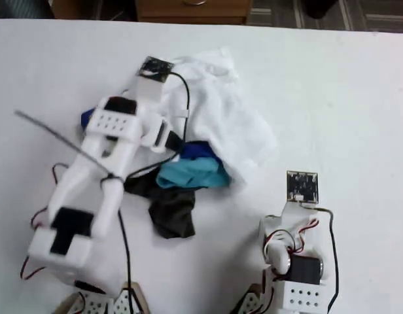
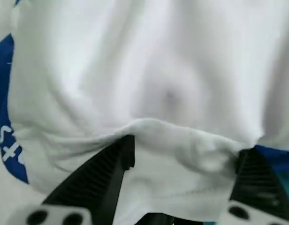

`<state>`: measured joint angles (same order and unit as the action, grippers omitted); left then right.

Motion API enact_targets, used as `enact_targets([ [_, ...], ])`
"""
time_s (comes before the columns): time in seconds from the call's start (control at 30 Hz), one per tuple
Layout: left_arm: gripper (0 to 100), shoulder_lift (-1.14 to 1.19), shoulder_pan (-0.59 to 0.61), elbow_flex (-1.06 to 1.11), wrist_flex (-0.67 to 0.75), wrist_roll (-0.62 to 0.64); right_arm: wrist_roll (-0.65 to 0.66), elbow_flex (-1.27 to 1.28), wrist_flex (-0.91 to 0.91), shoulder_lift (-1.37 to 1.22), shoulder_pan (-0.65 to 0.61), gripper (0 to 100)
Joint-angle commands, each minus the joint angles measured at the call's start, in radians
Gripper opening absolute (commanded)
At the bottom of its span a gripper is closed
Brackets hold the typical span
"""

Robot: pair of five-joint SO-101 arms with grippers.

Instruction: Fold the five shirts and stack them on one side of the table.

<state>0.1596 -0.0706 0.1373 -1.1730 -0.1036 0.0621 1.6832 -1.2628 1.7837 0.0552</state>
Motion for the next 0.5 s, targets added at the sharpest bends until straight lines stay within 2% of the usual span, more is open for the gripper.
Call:
enact_targets([
  [0.0,35,0.097,0.006,-0.119,-0.104,-0.087,0.000,0.009,-0.007,0.019,0.004,2.1],
  [0.1,26,0.184,0.017,-0.183,-0.207,-0.169,0.000,0.009,-0.007,0.019,0.004,2.1],
  [0.2,4,0.270,0.049,-0.248,-0.296,-0.203,0.000,0.009,-0.007,0.019,0.004,2.1],
  [0.23,1,0.293,0.069,-0.265,-0.318,-0.192,0.000,0.009,-0.007,0.019,0.004,2.1],
  [0.27,5,0.313,0.094,-0.283,-0.344,-0.176,0.000,0.009,-0.007,0.019,0.004,2.1],
  [0.33,2,0.331,0.153,-0.318,-0.388,-0.152,0.000,0.009,-0.007,0.019,0.004,2.1],
  [0.47,3,0.284,0.324,-0.397,-0.457,-0.147,0.000,0.009,-0.007,0.019,0.004,2.1],
])
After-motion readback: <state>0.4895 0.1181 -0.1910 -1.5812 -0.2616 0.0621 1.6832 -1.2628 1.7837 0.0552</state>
